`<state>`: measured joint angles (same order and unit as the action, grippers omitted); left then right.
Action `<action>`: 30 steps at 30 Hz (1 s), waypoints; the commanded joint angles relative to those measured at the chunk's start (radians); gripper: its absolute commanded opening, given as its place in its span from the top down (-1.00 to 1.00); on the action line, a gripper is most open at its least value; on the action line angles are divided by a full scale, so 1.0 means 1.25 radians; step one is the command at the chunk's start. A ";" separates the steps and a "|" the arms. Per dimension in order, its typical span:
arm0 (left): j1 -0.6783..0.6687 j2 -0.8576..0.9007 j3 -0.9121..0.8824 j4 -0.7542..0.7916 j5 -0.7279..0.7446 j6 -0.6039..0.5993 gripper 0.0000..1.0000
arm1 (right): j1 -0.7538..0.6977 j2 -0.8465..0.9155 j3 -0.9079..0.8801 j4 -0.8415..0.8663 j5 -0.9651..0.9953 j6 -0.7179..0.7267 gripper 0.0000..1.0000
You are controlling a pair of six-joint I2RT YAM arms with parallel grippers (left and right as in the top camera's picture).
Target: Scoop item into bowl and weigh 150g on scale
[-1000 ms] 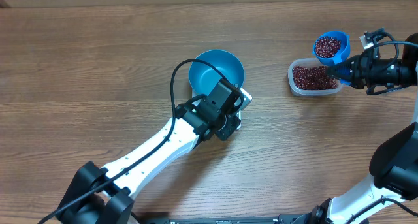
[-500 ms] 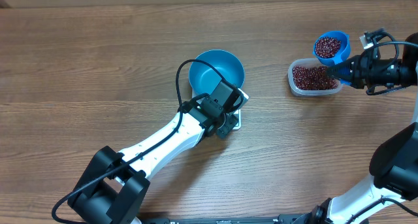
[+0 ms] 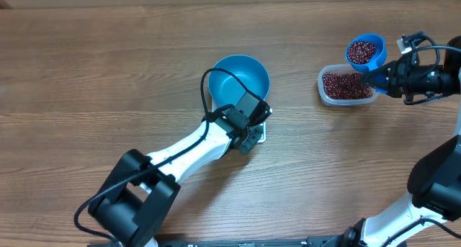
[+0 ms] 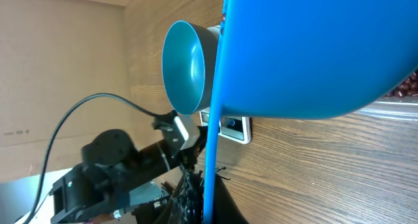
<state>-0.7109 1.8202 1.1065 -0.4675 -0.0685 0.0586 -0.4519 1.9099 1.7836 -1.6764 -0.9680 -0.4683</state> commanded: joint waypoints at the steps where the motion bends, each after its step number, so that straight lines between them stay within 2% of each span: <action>1: 0.005 0.016 0.001 0.010 -0.014 -0.002 0.92 | -0.002 -0.029 0.004 0.002 -0.013 -0.009 0.93; 30: 0.005 0.016 0.001 0.049 -0.037 -0.002 0.91 | -0.002 -0.029 0.004 0.002 -0.009 -0.009 0.93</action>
<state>-0.7109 1.8347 1.1065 -0.4107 -0.1024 0.0586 -0.4519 1.9099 1.7836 -1.6764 -0.9615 -0.4679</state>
